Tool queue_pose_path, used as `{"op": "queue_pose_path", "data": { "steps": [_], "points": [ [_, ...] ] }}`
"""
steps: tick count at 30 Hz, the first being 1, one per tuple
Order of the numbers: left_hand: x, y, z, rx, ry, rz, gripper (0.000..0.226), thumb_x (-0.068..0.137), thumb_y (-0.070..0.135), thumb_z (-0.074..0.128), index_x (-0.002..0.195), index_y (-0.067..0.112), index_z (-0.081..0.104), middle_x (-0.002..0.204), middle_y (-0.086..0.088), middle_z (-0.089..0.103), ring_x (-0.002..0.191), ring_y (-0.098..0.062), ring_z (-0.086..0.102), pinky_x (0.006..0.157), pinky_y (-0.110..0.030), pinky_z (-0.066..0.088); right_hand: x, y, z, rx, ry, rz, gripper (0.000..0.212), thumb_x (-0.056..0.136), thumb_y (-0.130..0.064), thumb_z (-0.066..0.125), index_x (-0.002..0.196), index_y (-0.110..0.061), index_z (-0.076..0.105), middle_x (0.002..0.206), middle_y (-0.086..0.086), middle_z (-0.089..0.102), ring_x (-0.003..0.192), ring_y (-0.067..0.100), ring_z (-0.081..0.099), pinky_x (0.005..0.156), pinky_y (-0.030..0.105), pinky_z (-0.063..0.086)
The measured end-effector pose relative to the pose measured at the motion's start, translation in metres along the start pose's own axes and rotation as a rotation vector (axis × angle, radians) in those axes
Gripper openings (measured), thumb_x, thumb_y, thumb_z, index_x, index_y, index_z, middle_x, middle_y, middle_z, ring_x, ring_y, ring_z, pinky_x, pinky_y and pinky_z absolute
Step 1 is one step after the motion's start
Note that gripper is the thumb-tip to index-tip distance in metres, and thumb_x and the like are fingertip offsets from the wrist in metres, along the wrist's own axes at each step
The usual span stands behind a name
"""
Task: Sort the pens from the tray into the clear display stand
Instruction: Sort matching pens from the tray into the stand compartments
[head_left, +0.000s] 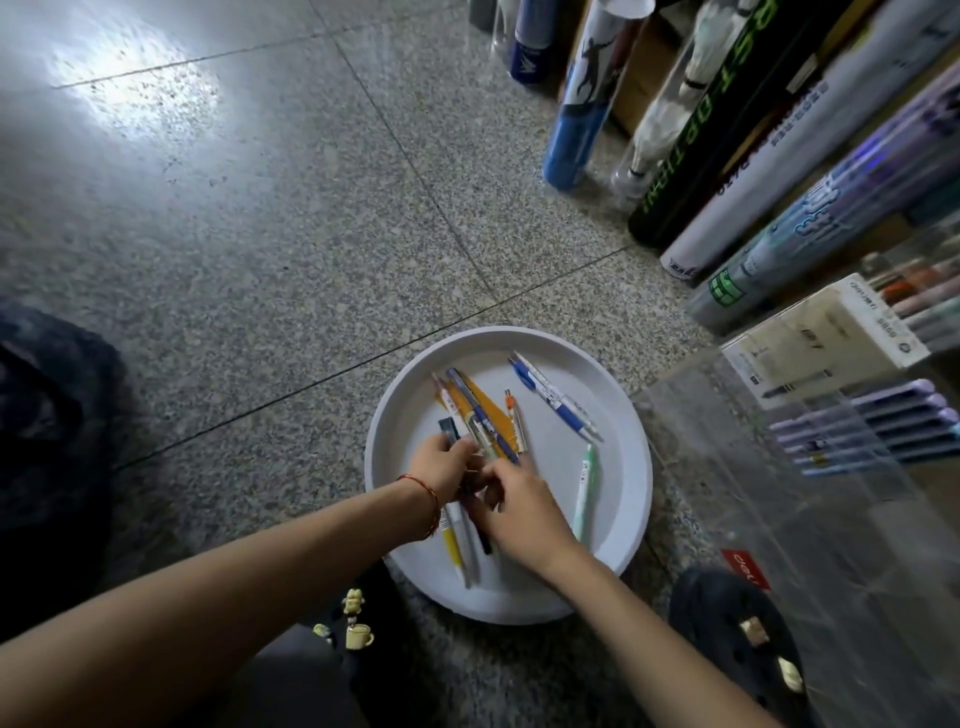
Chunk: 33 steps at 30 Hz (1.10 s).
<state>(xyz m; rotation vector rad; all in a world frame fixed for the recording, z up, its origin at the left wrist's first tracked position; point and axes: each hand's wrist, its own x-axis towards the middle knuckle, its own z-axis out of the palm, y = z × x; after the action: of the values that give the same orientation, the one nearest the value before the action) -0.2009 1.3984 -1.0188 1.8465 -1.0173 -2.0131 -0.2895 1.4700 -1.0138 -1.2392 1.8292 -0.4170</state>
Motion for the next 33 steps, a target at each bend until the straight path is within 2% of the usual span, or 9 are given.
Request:
{"op": "queue_pose_path", "data": {
  "steps": [4, 12, 14, 16, 19, 23, 27, 30, 33],
  "points": [
    [0.009, 0.012, -0.016, -0.126, 0.08, -0.059, 0.014, 0.099, 0.012, 0.035, 0.09, 0.007, 0.044, 0.069, -0.009, 0.054, 0.055, -0.019, 0.051, 0.051, -0.028, 0.042, 0.034, 0.007, -0.015, 0.024, 0.09, 0.067, 0.023, 0.095, -0.015, 0.047, 0.117, -0.014, 0.052, 0.114, 0.003, 0.056, 0.098, 0.016, 0.055, 0.083, 0.025, 0.049],
    [0.025, 0.025, -0.022, -0.149, 0.085, -0.094, 0.004, 0.095, 0.004, 0.041, 0.098, 0.004, 0.043, 0.063, -0.008, 0.05, 0.03, -0.008, 0.037, 0.034, -0.012, 0.029, 0.065, 0.01, -0.002, -0.75, 0.103, 0.007, 0.033, 0.096, -0.005, 0.036, 0.129, 0.0, 0.039, 0.137, 0.018, 0.041, 0.111, 0.028, 0.055, 0.083, 0.035, 0.047],
    [0.023, 0.026, -0.023, -0.19, 0.094, -0.105, 0.005, 0.095, 0.007, 0.042, 0.098, 0.003, 0.044, 0.065, -0.009, 0.051, 0.036, -0.011, 0.044, 0.035, -0.014, 0.033, 0.064, 0.007, -0.006, -0.661, 0.126, 0.072, 0.03, 0.098, -0.01, 0.036, 0.125, -0.001, 0.045, 0.129, 0.015, 0.049, 0.106, 0.028, 0.059, 0.078, 0.035, 0.047],
    [0.018, 0.031, -0.023, -0.211, 0.094, -0.115, 0.01, 0.097, 0.011, 0.04, 0.097, 0.004, 0.047, 0.071, -0.01, 0.054, 0.053, -0.018, 0.053, 0.045, -0.023, 0.043, 0.059, 0.002, -0.02, -0.373, 0.147, 0.144, 0.019, 0.097, -0.016, 0.043, 0.097, -0.006, 0.059, 0.103, 0.009, 0.059, 0.087, 0.023, 0.061, 0.065, 0.029, 0.043],
    [0.001, 0.045, -0.016, -0.194, 0.023, -0.082, 0.012, 0.097, 0.015, 0.044, 0.092, 0.007, 0.052, 0.08, -0.008, 0.054, 0.067, -0.022, 0.056, 0.06, -0.035, 0.048, 0.038, -0.009, -0.051, 0.053, -0.076, 0.097, 0.032, 0.092, -0.014, 0.052, 0.06, -0.015, 0.05, 0.062, 0.0, 0.052, 0.054, 0.01, 0.047, 0.055, 0.023, 0.037],
    [-0.049, 0.08, 0.01, -0.279, -0.285, 0.091, 0.019, 0.097, 0.014, 0.04, 0.091, 0.009, 0.057, 0.084, -0.007, 0.062, 0.07, -0.019, 0.061, 0.062, -0.034, 0.051, -0.009, -0.033, -0.101, 0.34, -0.275, 0.018, 0.017, 0.094, -0.012, 0.05, 0.079, -0.012, 0.057, 0.063, 0.001, 0.056, 0.049, 0.006, 0.05, 0.048, 0.018, 0.039],
    [-0.113, 0.123, 0.041, -0.182, -0.396, 0.289, 0.018, 0.095, 0.007, 0.042, 0.093, 0.01, 0.059, 0.069, -0.001, 0.071, 0.059, -0.014, 0.068, 0.058, -0.031, 0.056, -0.056, -0.06, -0.169, 0.309, -0.291, -0.003, 0.016, 0.095, -0.019, 0.05, 0.082, -0.015, 0.058, 0.074, 0.0, 0.062, 0.055, 0.006, 0.056, 0.051, 0.016, 0.044],
    [-0.157, 0.156, 0.068, -0.05, -0.39, 0.517, 0.01, 0.087, 0.001, 0.053, 0.087, 0.006, 0.062, 0.068, -0.003, 0.071, 0.058, -0.012, 0.068, 0.055, -0.024, 0.057, -0.095, -0.082, -0.238, 0.101, -0.142, -0.054, 0.018, 0.094, -0.027, 0.052, 0.081, -0.016, 0.059, 0.074, -0.002, 0.061, 0.051, 0.003, 0.056, 0.05, 0.016, 0.046],
    [-0.2, 0.184, 0.104, 0.056, -0.358, 0.753, 0.011, 0.079, -0.004, 0.062, 0.076, 0.006, 0.063, 0.058, -0.001, 0.068, 0.054, -0.012, 0.066, 0.05, -0.018, 0.053, -0.131, -0.102, -0.307, 0.194, 0.156, -0.139, 0.016, 0.09, -0.026, 0.059, 0.099, -0.014, 0.056, 0.075, 0.001, 0.057, 0.052, 0.008, 0.055, 0.046, 0.017, 0.045]
  ]
}}
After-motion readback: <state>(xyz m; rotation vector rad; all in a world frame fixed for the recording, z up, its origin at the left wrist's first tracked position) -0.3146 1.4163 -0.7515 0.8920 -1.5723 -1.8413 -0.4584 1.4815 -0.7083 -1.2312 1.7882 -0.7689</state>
